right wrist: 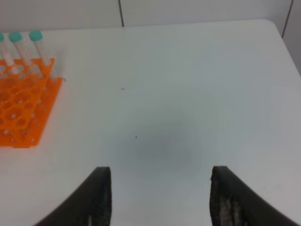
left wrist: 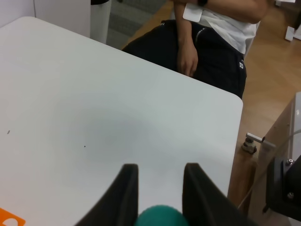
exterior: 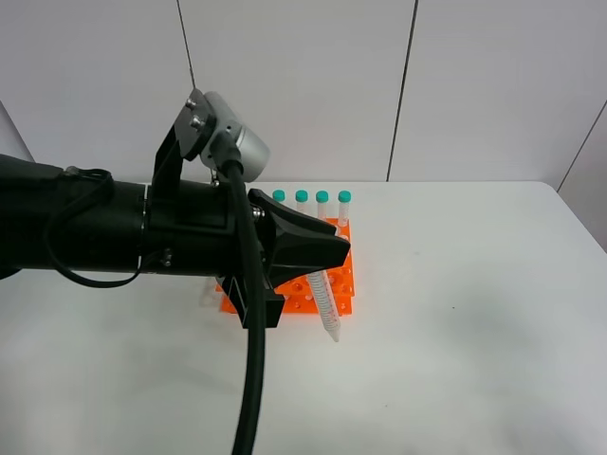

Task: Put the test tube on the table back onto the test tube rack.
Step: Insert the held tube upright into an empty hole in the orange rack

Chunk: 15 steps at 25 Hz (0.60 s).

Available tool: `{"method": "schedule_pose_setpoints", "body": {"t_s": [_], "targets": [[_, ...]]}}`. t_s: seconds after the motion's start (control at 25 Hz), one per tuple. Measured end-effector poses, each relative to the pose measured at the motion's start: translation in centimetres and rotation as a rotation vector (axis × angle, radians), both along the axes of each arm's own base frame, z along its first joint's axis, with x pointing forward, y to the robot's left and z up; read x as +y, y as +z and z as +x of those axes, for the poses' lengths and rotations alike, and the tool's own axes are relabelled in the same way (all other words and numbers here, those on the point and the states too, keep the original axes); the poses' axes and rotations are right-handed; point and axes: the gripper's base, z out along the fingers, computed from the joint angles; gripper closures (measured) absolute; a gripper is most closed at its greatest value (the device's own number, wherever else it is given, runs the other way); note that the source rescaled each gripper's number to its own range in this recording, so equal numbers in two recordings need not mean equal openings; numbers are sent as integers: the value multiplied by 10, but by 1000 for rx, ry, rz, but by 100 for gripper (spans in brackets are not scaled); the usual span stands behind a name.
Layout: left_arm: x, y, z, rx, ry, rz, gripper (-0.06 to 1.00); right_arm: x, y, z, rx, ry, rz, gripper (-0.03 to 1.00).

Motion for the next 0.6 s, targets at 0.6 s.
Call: {"method": "schedule_pose_setpoints", "body": {"t_s": [0.6], "targets": [[0,0,0,0,-1,0,94,-1,-10,5,34,-10,-9,50]]}}
